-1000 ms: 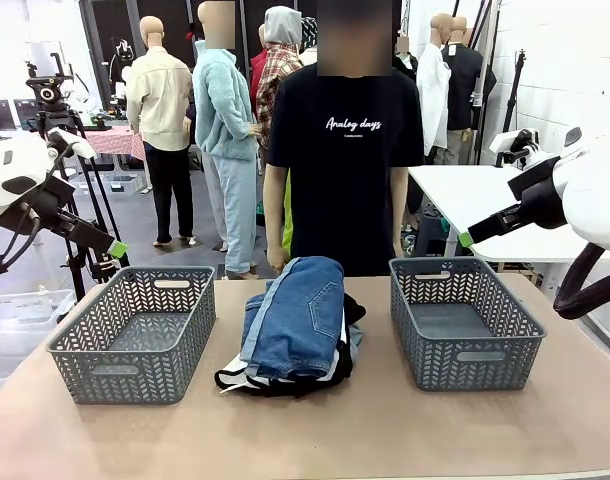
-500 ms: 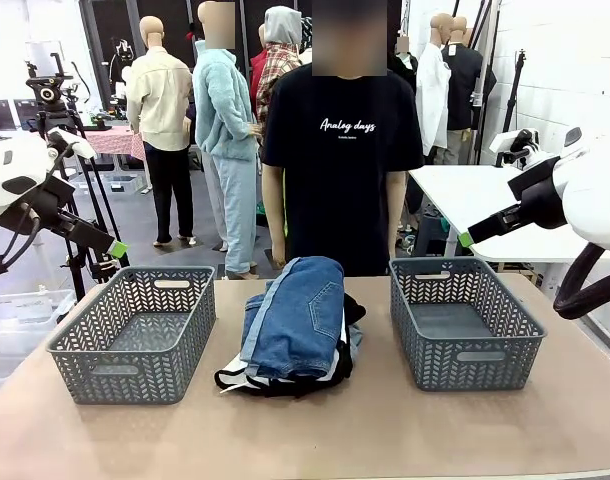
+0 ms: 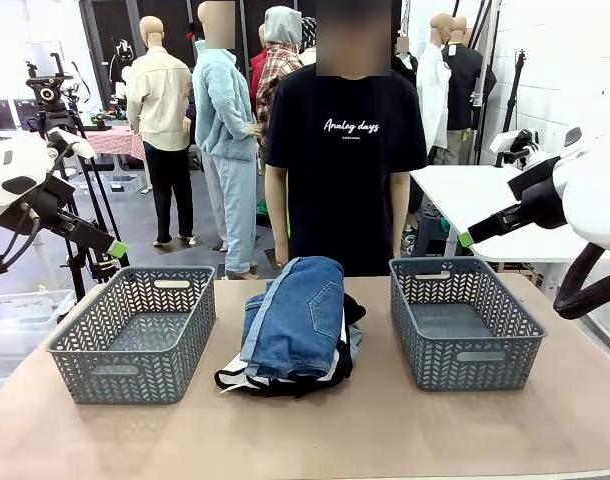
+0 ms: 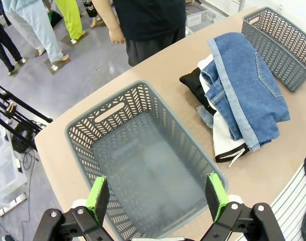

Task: Sort the tops and bottoms.
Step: Lift clothes from the center of the table with your left hand.

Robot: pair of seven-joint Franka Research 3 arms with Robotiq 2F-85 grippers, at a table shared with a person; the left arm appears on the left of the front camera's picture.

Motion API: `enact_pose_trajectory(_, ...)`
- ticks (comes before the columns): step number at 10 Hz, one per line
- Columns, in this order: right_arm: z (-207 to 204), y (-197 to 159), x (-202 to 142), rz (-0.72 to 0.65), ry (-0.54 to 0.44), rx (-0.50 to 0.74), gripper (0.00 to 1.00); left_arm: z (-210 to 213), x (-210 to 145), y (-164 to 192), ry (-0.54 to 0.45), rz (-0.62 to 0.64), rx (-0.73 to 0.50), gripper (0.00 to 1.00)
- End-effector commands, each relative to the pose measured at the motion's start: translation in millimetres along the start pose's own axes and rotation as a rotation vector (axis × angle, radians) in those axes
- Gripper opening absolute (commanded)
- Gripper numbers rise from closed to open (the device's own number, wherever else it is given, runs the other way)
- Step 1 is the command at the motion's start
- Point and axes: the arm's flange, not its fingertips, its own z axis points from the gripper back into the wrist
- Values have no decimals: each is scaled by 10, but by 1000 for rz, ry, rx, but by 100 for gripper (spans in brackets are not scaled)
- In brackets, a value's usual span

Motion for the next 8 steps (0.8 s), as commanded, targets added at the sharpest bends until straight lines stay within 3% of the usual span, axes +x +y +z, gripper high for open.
enact_pose_trajectory(1,-12,3,0,-7,-11,0,100,15,-7,17,-1,-1,3,100)
enact_pose_trajectory(8,-12,3,0,-7,-11,0,100,15,-7,17,-1,-1,3,100)
